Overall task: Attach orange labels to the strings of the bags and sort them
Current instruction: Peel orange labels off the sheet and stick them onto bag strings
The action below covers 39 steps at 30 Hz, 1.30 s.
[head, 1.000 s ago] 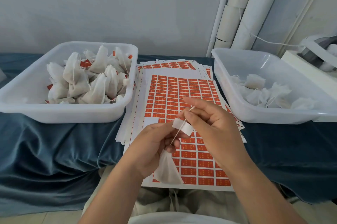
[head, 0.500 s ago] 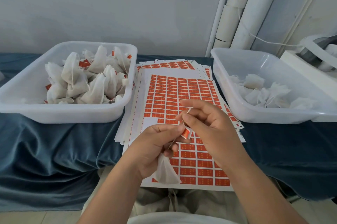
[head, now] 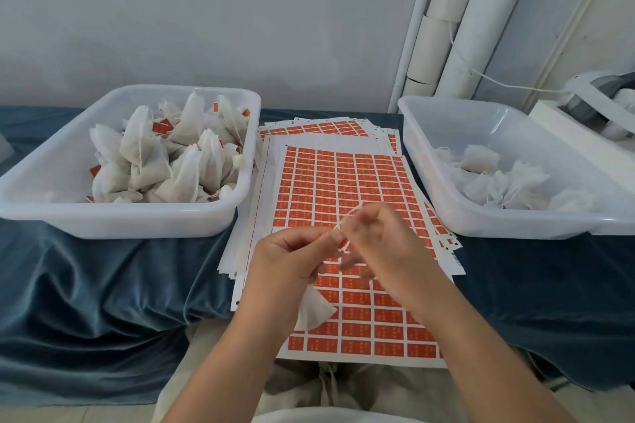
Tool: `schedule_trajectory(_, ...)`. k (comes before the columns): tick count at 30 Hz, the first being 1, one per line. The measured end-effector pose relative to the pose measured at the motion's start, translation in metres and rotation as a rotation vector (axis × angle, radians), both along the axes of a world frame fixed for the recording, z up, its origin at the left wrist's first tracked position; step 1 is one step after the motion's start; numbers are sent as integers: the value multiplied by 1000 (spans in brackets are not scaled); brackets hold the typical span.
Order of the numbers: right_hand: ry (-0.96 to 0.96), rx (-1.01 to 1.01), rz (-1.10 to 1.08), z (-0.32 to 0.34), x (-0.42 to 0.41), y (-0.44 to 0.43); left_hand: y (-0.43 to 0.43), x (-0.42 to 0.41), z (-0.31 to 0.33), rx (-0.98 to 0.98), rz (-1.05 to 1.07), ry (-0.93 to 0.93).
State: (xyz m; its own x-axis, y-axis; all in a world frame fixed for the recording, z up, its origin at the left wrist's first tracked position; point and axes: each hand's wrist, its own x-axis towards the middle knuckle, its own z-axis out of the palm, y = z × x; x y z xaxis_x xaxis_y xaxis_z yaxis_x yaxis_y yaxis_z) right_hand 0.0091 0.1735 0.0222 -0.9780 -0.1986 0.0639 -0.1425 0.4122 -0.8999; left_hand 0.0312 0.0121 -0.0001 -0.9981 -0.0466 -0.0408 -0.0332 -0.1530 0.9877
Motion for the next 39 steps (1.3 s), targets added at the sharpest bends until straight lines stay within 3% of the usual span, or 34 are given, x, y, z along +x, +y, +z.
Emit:
schedule_trajectory(2, 61, 127, 127, -6, 2, 0, 0, 1, 1, 19, 8, 34)
schedule_trajectory(4, 102, 99, 187, -11, 4, 0, -1, 0, 1, 53, -8, 29)
schedule_trajectory(13, 211, 146, 143, -22, -2, 3, -5, -3, 4, -44, -58, -40)
schedule_trajectory(17, 188, 104, 105, -24, -1, 3, -9, -4, 7, -164, -105, -5)
schedule_trajectory(25, 157, 91, 143, -26, 0, -3, -18, -3, 17, -574, 14, 179)
schedule_trajectory(31, 178, 93, 153, -25, -5, 7, -101, -38, 74, -412, 524, 292)
schedule_trajectory(39, 182, 203, 161, -21, -7, 8, -223, -132, 144, -208, 676, 543)
